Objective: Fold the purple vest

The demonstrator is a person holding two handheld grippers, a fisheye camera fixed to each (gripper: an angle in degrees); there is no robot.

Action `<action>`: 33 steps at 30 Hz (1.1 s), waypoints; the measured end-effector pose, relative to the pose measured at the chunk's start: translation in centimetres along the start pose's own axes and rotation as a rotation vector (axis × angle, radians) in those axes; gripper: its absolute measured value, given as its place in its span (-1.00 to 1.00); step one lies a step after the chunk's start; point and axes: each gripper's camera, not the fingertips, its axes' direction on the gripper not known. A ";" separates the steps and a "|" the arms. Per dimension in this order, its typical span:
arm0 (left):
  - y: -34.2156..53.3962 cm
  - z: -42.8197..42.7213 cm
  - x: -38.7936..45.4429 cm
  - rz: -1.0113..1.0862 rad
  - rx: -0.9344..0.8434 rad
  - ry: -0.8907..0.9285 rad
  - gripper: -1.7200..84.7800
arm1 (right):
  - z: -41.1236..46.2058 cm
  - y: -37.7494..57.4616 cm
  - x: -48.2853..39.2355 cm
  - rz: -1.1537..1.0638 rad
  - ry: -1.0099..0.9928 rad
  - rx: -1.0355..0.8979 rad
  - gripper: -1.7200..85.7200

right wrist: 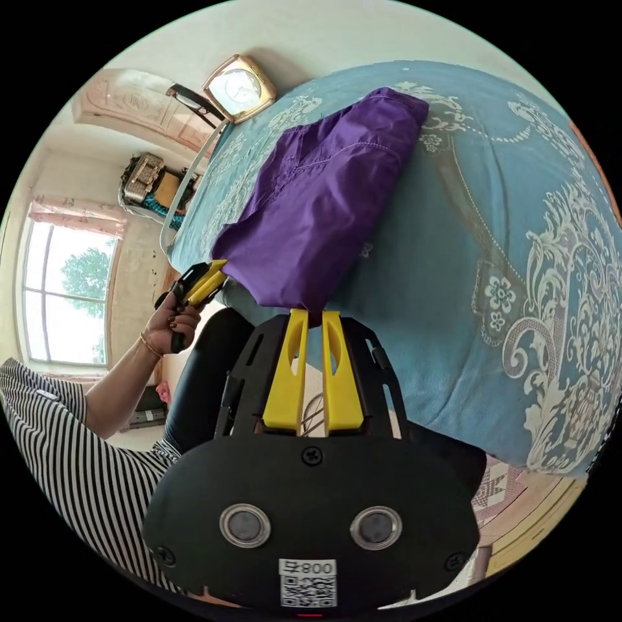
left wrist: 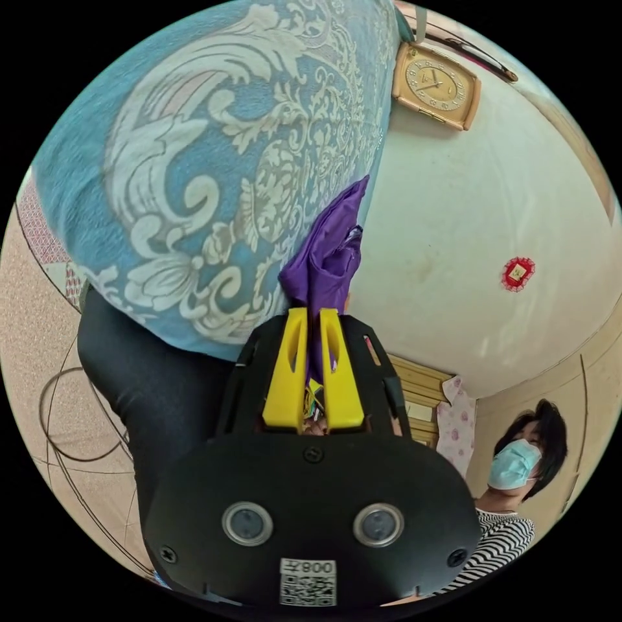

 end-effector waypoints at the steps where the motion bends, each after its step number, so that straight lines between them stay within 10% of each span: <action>1: 1.2 0.1 0.5 -0.005 0.002 0.002 -0.85 | 0.1 0.9 0.3 0.010 -0.006 0.011 -0.88; 15: 13.8 14.2 13.7 0.309 -0.265 -0.125 -0.87 | 2.2 8.6 4.5 0.203 -0.202 0.151 -0.88; 22: 15.4 21.6 16.5 0.558 -0.413 -0.700 -0.94 | 4.6 11.3 6.6 0.254 -0.280 0.165 -0.88; 33: 19.6 19.4 16.9 0.387 -0.353 -0.397 -0.84 | 8.3 16.0 11.3 0.407 -0.580 0.220 -0.88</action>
